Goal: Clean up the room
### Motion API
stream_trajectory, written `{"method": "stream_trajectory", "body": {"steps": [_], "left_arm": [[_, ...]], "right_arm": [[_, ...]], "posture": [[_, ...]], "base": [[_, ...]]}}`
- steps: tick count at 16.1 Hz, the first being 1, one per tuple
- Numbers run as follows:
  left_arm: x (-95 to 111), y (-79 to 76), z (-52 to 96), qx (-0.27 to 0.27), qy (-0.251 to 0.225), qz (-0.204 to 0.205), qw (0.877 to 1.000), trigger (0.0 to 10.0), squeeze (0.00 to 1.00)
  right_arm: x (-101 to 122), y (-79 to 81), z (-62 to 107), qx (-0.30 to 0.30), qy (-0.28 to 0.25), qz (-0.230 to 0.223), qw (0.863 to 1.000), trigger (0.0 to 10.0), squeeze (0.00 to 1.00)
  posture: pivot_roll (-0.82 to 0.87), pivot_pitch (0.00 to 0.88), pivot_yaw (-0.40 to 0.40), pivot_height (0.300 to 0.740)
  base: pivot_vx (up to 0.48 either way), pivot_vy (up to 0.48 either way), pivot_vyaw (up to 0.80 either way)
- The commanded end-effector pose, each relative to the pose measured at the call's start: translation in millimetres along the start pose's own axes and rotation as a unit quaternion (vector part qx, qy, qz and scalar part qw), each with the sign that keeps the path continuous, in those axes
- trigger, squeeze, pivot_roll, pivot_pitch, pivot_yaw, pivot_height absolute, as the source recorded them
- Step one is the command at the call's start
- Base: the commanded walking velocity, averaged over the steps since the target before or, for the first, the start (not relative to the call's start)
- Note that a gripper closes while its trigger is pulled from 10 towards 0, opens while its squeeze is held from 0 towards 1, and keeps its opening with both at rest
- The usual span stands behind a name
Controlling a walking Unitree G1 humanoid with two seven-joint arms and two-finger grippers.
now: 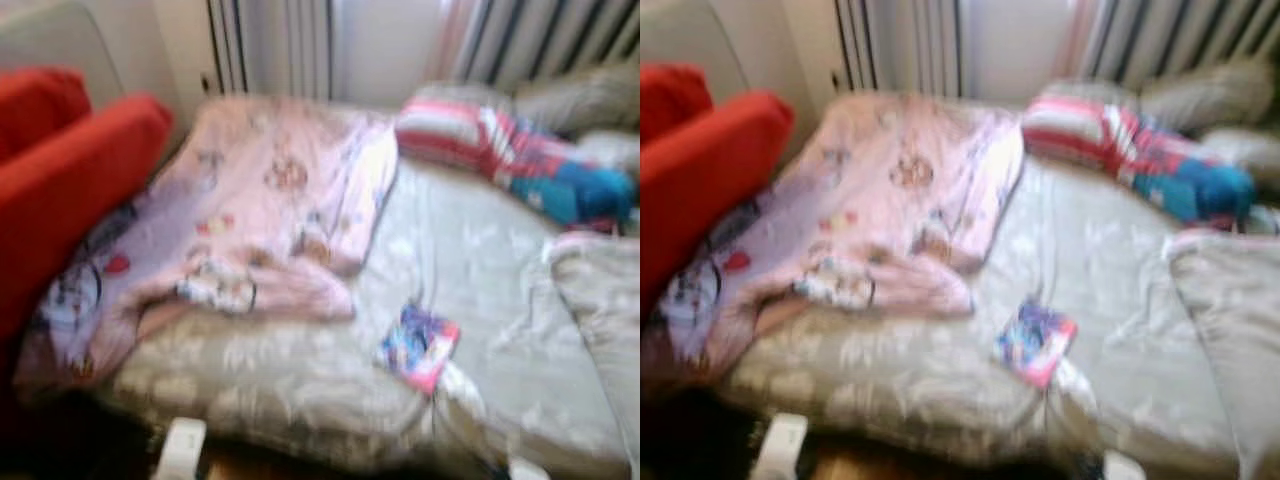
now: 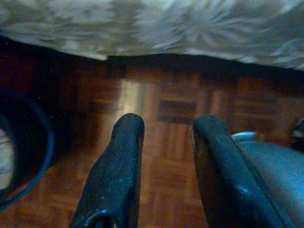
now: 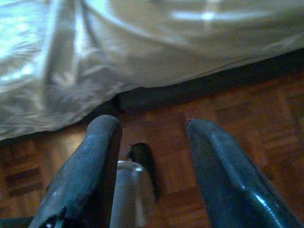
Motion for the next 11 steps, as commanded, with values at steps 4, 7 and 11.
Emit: {"method": "stream_trajectory", "body": {"steps": [4, 7, 11], "left_arm": [[-1, 8.0, 4.6, 0.018, -0.043, 0.047, 0.998, 10.0, 0.0], [102, 4.6, 15.7, -0.017, -0.267, 0.046, 0.962, 10.0, 0.0], [110, -4.4, 29.3, -0.047, -0.32, 0.038, 0.946, 10.0, 0.0]], "right_arm": [[10, 2.8, 1.8, 0.011, -0.052, -0.003, 0.999, 10.0, 0.0], [126, 22.1, -0.9, 0.031, -0.244, 0.057, 0.968, 10.0, 0.0], [150, 27.7, 14.8, 0.055, -0.329, 0.103, 0.937, 10.0, 0.0]], "posture": [[0.15, 0.071, -0.036, 0.74], [0.15, 0.068, -0.048, 0.74], [0.12, 0.055, -0.047, 0.74]], "base": [[0.0, 0.0, 0.0], [0.0, 0.0, 0.0], [0.0, 0.0, 0.0]]}}
Point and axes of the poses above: a point about 5 cm out from each wrist's last joint towards the gripper, its own z axis pointing back from the gripper into the wrist, its own x axis along the axis of the wrist's last joint, y = z × x, the point moved 4 cm from there along -z, pointing out of the wrist towards the gripper, and after that the axes turned 12 degrees about z, right-handed, at the moved point
